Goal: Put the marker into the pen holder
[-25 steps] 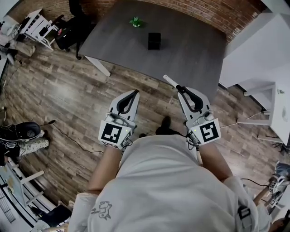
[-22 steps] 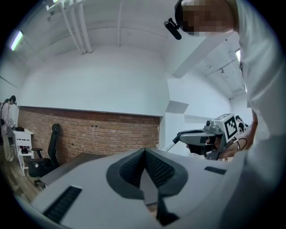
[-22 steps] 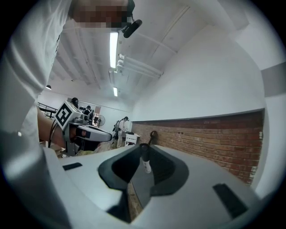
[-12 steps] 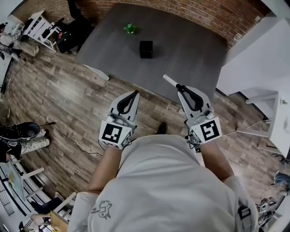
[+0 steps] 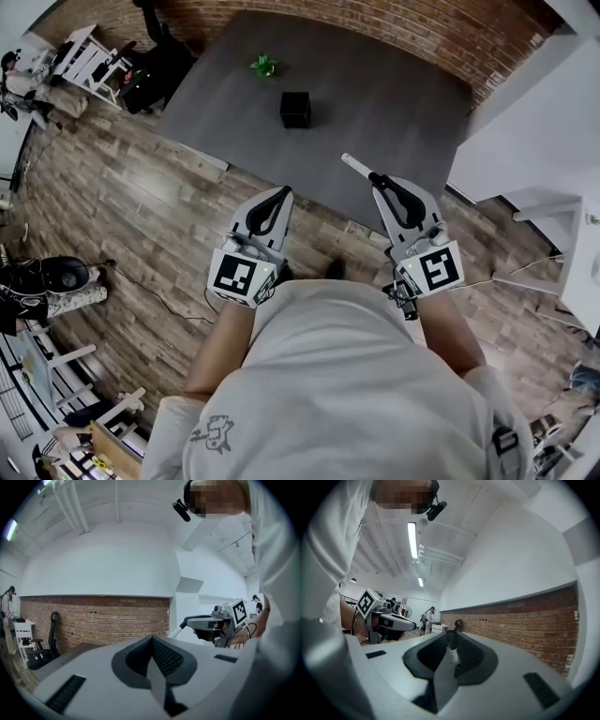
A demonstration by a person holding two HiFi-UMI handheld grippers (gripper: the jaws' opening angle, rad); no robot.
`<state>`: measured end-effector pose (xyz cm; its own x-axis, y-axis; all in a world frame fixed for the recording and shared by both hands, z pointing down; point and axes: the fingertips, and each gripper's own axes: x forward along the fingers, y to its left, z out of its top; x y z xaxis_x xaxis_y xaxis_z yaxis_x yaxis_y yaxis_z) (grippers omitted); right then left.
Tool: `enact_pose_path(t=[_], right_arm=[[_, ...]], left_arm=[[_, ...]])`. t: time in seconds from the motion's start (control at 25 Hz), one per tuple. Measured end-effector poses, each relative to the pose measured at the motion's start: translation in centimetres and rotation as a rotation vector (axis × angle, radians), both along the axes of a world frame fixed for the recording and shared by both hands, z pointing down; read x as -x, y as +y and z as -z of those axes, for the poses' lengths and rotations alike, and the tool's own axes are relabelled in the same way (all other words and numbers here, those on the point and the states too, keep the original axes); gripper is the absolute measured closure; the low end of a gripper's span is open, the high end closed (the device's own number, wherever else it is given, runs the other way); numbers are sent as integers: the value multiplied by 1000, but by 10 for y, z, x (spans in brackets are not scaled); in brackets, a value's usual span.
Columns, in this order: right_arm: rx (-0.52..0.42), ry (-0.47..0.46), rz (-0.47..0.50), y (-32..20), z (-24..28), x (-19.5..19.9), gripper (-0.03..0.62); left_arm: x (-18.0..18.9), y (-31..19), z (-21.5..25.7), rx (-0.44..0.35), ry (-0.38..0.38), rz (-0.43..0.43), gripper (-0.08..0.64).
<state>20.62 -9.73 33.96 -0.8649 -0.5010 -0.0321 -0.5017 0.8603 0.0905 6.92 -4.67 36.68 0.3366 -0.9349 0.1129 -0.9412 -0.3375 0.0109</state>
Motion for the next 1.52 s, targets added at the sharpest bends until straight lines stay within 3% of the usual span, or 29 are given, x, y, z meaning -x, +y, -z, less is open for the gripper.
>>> enact_pose_path(t=[0.36,0.48,0.64,1.0,1.12,1.28,1.52], right_arm=[[-29,21,-58,-1,3,2,518],[-60,40,-94,-3,6,6,518],[-26,34,-124,-4,9,24,518],[-80,79,-204,-17,13,89,518],[-56,70,-220,-20,12,122,518],[-90,96,-242,-22,15,160,518],[-77,130,-276,-29,9,199,518]], left_arm=[[-8,-18,1,-15,16,-87,549],[0,-24,3,-19,26,-117,549],[17,-35,5,-31,35,-157,549],[89,-58,13,-62,48,-229,549],[120,-62,14,-71,49,-247,549],[161,-64,16,-82,62,-258,549],[199,-67,15,-86,75,-287,549]])
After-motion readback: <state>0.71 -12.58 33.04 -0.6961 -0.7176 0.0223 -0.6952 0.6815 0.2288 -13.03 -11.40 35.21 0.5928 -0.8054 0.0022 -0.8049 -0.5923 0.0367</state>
